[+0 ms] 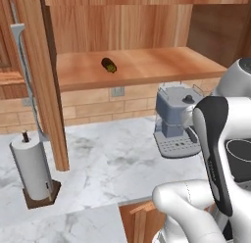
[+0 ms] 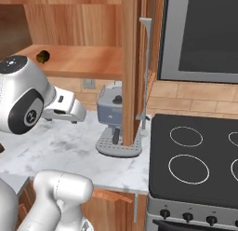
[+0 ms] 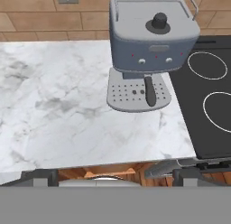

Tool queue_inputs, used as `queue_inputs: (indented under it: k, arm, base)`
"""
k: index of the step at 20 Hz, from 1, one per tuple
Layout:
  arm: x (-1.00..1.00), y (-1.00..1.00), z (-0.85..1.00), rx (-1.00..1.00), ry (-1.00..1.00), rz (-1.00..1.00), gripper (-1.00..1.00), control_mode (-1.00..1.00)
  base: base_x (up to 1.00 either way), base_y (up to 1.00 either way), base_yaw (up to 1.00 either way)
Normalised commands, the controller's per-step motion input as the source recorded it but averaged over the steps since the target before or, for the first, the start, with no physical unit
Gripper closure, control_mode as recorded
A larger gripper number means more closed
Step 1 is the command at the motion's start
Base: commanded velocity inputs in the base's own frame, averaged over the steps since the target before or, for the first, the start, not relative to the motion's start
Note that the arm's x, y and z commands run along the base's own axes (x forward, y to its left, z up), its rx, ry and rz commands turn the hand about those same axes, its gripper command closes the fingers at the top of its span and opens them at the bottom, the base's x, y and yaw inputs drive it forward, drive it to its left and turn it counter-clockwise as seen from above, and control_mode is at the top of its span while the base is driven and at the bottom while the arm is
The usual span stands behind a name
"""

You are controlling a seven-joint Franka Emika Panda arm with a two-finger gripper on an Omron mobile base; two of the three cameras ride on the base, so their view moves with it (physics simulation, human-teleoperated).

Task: Pick the sweet potatos from the cabinet and place them in one bowl. Pick the potato from the sink and place it in the other bowl.

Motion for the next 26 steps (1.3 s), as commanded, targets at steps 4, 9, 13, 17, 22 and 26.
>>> queue_inputs:
  k: [4,9,13,17,22,26]
  arm:
    - [0.0,0.0,0.0,0.0,0.0,0.0,-1.0,1.0]
    - [0.0,0.0,0.0,0.0,0.0,0.0,-1.0,1.0]
    - [0.0,0.0,0.0,0.0,0.0,0.0,-1.0,1.0]
    - [0.0,0.0,0.0,0.0,0.0,0.0,-1.0,-1.0]
    - [-0.27,0.07,0.11,0.0,-0.11,0.01,-1.0,-1.0]
    - [-0.52,0.31,0.39,-0.07,-0.36,0.14,-1.0,-1.0]
  base:
    - [0.0,0.0,0.0]
    - [0.0,0.0,0.0]
    - [0.0,0.0,0.0]
    - [0.0,0.0,0.0]
    - [0.0,0.0,0.0]
    - [0.0,0.0,0.0]
